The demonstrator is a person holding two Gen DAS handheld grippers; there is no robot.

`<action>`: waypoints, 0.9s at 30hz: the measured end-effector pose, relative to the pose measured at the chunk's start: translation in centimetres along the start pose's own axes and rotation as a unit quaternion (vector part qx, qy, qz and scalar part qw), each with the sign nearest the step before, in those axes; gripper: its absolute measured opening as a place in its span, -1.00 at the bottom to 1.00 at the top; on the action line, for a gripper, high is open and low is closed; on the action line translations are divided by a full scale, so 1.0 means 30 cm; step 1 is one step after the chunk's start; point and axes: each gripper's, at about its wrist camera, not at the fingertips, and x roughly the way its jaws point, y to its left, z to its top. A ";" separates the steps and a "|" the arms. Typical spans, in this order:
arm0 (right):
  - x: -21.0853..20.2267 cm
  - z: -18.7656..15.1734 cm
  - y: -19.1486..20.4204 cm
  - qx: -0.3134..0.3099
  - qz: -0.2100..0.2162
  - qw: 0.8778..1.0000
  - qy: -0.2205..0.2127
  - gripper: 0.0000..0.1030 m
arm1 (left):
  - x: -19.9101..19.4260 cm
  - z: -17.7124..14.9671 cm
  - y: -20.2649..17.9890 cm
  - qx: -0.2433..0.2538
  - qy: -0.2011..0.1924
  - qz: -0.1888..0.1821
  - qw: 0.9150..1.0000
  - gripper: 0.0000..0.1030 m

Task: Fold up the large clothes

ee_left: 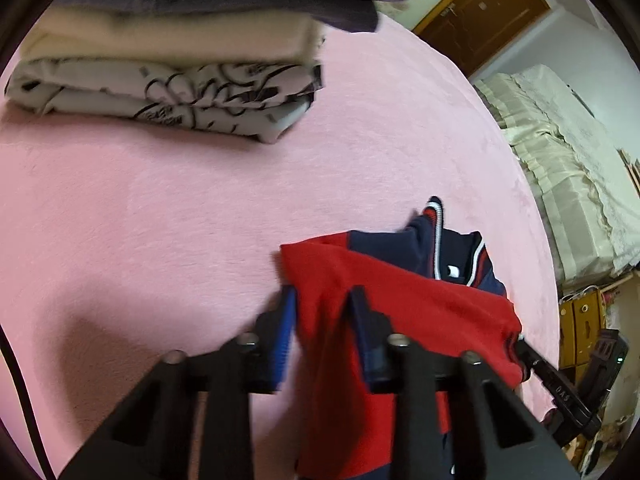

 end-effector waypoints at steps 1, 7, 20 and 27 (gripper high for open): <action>-0.004 0.002 -0.002 -0.004 -0.010 1.000 -0.009 -0.89 | 0.003 -0.001 -0.022 0.015 -0.007 0.016 1.000 -0.55; 0.064 -0.017 -0.016 -0.013 -0.035 0.999 0.004 -0.88 | 0.051 -0.027 -0.087 0.073 -0.010 0.087 0.993 -0.63; -0.140 -0.031 0.191 -0.028 0.028 0.997 -0.062 -0.44 | -0.193 -0.124 -0.302 0.116 -0.114 0.071 0.984 -0.25; 0.021 -0.093 0.317 -0.071 0.011 0.997 -0.021 -0.45 | -0.049 -0.232 -0.308 0.107 -0.045 0.070 0.991 -0.26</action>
